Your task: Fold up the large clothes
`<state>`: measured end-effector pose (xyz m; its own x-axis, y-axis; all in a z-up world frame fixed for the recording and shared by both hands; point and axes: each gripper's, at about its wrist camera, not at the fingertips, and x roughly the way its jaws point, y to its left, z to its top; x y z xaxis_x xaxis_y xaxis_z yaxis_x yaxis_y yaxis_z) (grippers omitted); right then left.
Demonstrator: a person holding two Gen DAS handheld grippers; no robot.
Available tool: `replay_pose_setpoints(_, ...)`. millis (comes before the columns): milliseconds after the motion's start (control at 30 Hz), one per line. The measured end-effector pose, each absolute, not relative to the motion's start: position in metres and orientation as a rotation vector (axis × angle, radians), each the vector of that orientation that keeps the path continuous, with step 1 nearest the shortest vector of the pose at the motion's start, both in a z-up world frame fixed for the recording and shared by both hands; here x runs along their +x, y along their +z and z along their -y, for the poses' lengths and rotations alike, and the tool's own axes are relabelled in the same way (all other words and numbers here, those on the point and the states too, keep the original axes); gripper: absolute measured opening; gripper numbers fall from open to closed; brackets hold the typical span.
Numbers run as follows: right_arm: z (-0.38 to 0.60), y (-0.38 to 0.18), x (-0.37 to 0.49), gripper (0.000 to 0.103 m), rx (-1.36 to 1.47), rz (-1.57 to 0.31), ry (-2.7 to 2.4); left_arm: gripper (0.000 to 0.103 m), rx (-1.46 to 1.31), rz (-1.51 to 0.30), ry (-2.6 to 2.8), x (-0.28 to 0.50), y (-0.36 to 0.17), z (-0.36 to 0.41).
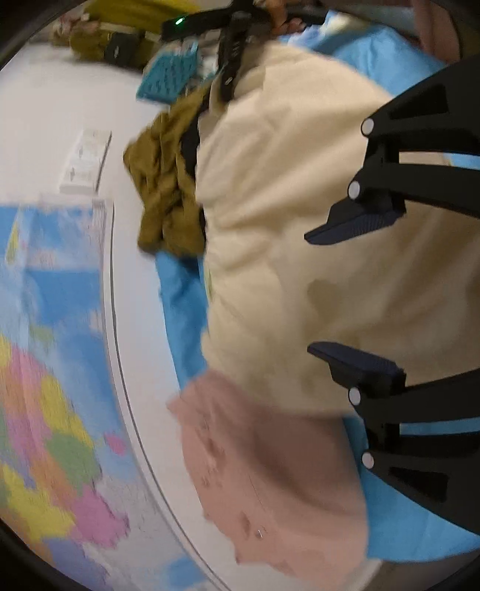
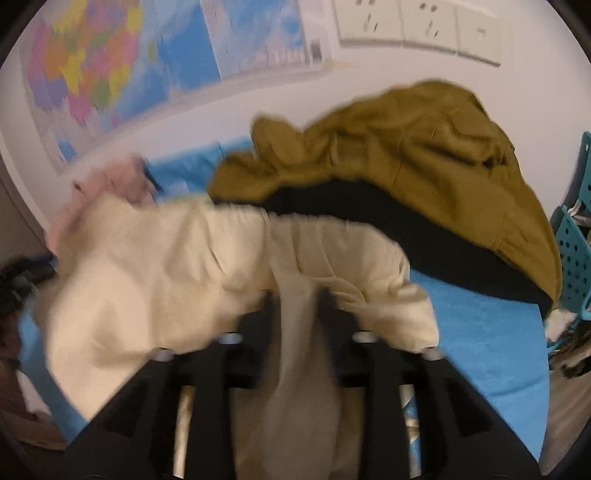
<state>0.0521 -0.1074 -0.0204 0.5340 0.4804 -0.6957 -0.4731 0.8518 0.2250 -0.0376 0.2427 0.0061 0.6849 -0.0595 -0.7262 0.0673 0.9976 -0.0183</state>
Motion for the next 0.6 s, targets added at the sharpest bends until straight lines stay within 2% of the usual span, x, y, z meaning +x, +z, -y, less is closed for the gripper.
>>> replay_pose_setpoints(67, 0.112, -0.010, 0.053, 0.070, 0.023, -0.807, 0.553, 0.062, -0.006, -0.828, -0.144, -0.032, 0.005, -0.231)
replay_pose_setpoints(167, 0.107, -0.016, 0.067, 0.067, 0.011, -0.868, 0.541, 0.068, -0.036, -0.857, -0.248, -0.021, 0.000, -0.216)
replay_pose_setpoints(233, 0.101, -0.031, 0.079, 0.062, 0.016, -0.945, 0.556, 0.068, -0.037, -0.884, -0.313, -0.013, -0.007, -0.204)
replay_pose_setpoints(267, 0.098, -0.037, 0.084, 0.050, 0.011, -0.972, 0.559, 0.067, -0.035, -0.899, -0.324, -0.009, -0.012, -0.200)
replay_pose_setpoints(300, 0.095, -0.042, 0.089, 0.035, 0.006, -0.989, 0.560, 0.061, -0.037, -0.923, -0.324, -0.004, -0.019, -0.197)
replay_pose_setpoints(333, 0.093, -0.043, 0.090, 0.030, 0.002, -0.994, 0.561, 0.046, -0.039, -0.945, -0.320, 0.002, -0.027, -0.195)
replay_pose_setpoints(367, 0.090, -0.043, 0.091, 0.016, -0.018, -0.988, 0.571, 0.031, -0.051, -0.952, -0.319, 0.005, -0.031, -0.195)
replay_pose_setpoints(400, 0.088, -0.040, 0.089, 0.010, -0.030, -0.973, 0.567, 0.023, -0.080, -0.960, -0.312, 0.008, -0.035, -0.198)
replay_pose_setpoints(433, 0.088, -0.032, 0.086, 0.008, -0.036, -0.939, 0.557, 0.008, -0.102, -0.958, -0.297, 0.009, -0.035, -0.202)
replay_pose_setpoints(467, 0.089, -0.025, 0.083, 0.006, -0.038, -0.907, 0.548, 0.004, -0.115, -0.951, -0.293, 0.008, -0.034, -0.206)
replay_pose_setpoints(600, 0.091, 0.039, 0.062, 0.005, -0.007, -0.630, 0.544, 0.003, -0.160, -0.866, -0.245, -0.006, -0.017, -0.221)
